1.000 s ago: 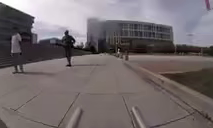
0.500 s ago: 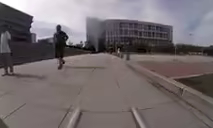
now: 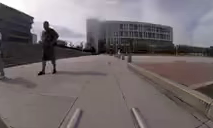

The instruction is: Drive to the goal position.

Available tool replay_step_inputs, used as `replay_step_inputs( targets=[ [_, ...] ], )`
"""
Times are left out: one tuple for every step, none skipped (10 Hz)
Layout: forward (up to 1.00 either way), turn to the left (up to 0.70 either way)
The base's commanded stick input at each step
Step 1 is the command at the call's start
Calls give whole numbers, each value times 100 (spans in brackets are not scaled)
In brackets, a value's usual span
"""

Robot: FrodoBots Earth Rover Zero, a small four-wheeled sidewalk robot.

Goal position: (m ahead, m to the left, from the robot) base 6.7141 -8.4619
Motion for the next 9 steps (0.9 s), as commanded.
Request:
replay_step_inputs(
  targets=[
    [100,0],
    [100,0],
    [100,0],
    [100,0],
    [100,0],
    [100,0],
    [100,0],
    [100,0],
    [100,0]
  ],
)
